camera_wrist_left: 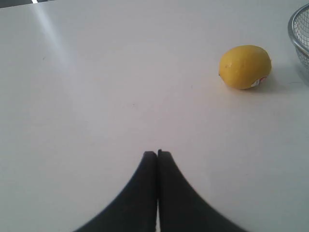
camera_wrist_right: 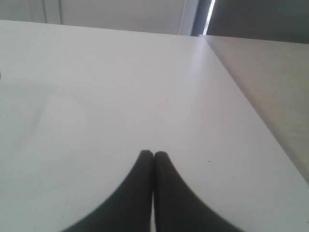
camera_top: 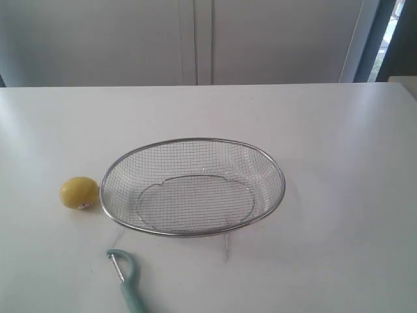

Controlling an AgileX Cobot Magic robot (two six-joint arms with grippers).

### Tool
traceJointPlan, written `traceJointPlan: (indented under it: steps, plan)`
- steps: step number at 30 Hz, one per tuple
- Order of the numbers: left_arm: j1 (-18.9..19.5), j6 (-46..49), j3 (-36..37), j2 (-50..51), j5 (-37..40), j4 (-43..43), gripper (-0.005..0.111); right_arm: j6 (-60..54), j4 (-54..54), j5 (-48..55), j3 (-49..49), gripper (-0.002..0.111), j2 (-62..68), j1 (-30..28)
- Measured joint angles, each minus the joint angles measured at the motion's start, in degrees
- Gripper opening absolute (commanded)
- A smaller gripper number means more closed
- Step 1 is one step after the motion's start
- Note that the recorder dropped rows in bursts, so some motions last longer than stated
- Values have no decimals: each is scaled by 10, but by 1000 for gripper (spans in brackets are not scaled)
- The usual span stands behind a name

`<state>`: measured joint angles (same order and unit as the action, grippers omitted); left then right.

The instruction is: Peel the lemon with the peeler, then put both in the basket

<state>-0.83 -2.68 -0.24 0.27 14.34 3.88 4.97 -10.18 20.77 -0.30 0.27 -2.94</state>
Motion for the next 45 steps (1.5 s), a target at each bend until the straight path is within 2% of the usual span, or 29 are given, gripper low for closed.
traceJointPlan:
  steps: [7, 18, 33, 45]
  plan:
    - [0, 0, 0, 0, 0, 0, 0, 0, 0, -7, 0, 0, 0, 0]
    - [0, 0, 0, 0, 0, 0, 0, 0, 0, -101, 0, 0, 0, 0]
    - [0, 0, 0, 0, 0, 0, 0, 0, 1, -299, 0, 0, 0, 0]
    - [0, 0, 0, 0, 0, 0, 0, 12, 1, -319, 0, 0, 0, 0]
